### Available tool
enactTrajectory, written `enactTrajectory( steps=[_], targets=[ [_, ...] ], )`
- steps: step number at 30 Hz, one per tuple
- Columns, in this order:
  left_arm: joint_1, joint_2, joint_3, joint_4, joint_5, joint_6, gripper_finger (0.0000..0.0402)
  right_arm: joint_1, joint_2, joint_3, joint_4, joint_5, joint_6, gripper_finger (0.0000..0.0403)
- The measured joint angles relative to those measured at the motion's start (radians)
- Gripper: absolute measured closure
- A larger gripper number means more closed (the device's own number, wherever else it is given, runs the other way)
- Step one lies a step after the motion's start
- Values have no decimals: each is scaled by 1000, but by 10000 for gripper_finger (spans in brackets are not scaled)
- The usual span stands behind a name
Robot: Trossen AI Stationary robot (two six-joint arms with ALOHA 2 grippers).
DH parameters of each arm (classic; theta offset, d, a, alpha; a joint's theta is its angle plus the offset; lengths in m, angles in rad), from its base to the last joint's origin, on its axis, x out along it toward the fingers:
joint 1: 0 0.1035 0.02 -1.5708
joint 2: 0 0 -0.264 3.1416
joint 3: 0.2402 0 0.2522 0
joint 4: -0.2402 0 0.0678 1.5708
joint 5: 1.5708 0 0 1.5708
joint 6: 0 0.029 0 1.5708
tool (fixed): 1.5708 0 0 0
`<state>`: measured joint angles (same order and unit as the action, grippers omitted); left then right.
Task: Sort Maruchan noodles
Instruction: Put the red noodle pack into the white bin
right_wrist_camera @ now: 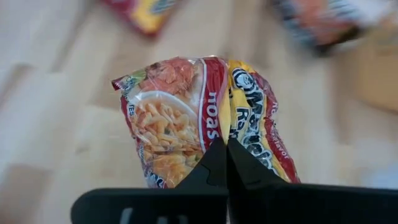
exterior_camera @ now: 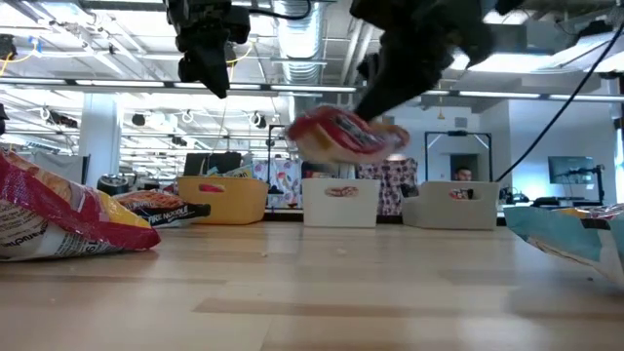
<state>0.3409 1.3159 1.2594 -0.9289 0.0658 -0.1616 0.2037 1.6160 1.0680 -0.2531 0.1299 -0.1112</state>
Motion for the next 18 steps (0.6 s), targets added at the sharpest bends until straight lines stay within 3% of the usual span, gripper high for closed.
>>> enactTrajectory(
  steps=[9,18],
  targets=[
    [0,0,0,-1,0,0,297,-103,-77,1,18,342,-150,400],
    [0,0,0,-1,-2,-1,297,-282,-43,0,166,502,-308,400]
  ],
)
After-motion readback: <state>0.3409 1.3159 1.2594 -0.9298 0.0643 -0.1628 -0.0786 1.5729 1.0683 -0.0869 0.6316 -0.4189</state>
